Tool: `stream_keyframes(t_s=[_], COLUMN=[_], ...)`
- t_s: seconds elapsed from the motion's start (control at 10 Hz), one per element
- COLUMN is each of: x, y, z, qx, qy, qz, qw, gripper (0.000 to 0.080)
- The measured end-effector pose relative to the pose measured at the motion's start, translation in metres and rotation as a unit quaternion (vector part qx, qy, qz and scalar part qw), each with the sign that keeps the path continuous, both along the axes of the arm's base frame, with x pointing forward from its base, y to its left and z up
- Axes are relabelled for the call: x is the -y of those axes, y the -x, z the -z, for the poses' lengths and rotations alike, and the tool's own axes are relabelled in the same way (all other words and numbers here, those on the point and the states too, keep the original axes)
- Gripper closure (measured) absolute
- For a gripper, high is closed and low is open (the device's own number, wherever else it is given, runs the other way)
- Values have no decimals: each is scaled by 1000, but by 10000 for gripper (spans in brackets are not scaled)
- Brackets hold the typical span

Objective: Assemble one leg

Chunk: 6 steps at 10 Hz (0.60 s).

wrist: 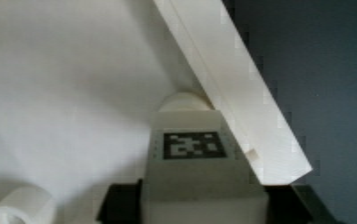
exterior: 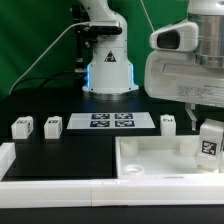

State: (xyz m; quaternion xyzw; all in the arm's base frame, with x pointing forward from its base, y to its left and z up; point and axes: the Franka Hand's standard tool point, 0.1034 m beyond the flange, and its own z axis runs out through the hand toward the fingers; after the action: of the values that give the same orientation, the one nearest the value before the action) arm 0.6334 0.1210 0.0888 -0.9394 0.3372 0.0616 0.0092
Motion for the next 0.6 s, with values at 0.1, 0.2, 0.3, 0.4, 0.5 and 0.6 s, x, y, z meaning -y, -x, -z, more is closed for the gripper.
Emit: stream_keyframes(t_s=[0.1, 0.2, 0.3, 0.4, 0.5, 0.6], x=[0, 0, -1, -1, -2, -3], y=[0, 0, 0, 0, 0, 1], z=[0, 0, 0, 0, 0, 0], qx=[-3, -5, -9, -11, -13, -15], qy=[4, 7, 12, 16, 19, 21], qz=[53, 83, 140, 174, 195, 226], qw=[999, 997, 990, 984, 981, 974], gripper=[506, 506, 506, 506, 506, 506])
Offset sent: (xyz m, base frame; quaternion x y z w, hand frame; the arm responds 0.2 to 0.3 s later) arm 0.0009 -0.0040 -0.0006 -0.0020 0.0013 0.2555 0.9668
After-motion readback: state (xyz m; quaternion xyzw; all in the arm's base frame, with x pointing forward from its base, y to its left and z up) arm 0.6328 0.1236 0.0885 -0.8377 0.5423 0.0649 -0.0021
